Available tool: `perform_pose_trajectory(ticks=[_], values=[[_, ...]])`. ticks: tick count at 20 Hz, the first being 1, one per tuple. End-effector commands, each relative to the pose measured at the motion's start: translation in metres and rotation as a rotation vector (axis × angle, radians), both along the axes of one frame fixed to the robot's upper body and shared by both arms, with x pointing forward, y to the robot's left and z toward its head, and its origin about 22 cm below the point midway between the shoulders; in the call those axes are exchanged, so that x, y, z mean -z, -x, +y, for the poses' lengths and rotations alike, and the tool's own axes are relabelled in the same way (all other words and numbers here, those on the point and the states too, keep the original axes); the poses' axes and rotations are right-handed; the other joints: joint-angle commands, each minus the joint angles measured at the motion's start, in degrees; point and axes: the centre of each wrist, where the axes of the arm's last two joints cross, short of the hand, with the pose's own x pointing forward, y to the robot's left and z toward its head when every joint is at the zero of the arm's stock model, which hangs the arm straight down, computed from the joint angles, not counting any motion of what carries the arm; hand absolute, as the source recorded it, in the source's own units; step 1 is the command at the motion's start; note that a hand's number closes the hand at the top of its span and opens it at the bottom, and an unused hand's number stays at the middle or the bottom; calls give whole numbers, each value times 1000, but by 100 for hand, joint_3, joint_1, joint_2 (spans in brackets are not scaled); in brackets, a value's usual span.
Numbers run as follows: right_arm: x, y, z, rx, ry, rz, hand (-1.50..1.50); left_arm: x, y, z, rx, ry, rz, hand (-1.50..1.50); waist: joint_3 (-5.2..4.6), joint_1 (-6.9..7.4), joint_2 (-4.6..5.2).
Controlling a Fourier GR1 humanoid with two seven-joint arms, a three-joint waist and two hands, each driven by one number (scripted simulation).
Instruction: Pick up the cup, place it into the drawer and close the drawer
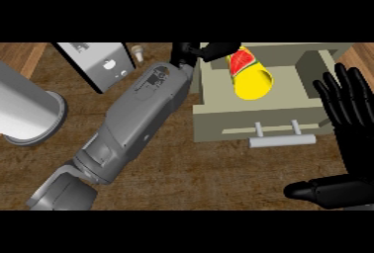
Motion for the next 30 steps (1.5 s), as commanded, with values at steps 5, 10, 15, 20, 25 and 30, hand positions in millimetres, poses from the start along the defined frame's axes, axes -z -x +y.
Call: perform_pose_trajectory(ticks=[5,10,15,20,25,30], values=[[-9,6,8,-39,-18,-17,-150,15,0,-7,-17,-119,-4,150,3,-233,28],[-14,0,7,-57,-28,-22,-150,18,0,-10,-12,-196,11,150,5,-276,52],[-4,-10,12,-63,-25,-39,-150,17,-1,-12,-48,-271,-2,-150,10,-295,92],[7,-4,6,-79,-52,-44,-150,17,4,-16,-17,-180,19,-150,10,-364,93],[-10,-7,13,-94,-70,-40,-150,10,8,-21,41,-44,-23,-150,0,-170,40],[-6,11,-5,-120,-76,13,-150,6,13,-22,80,75,-68,-150,-2,85,-45]])
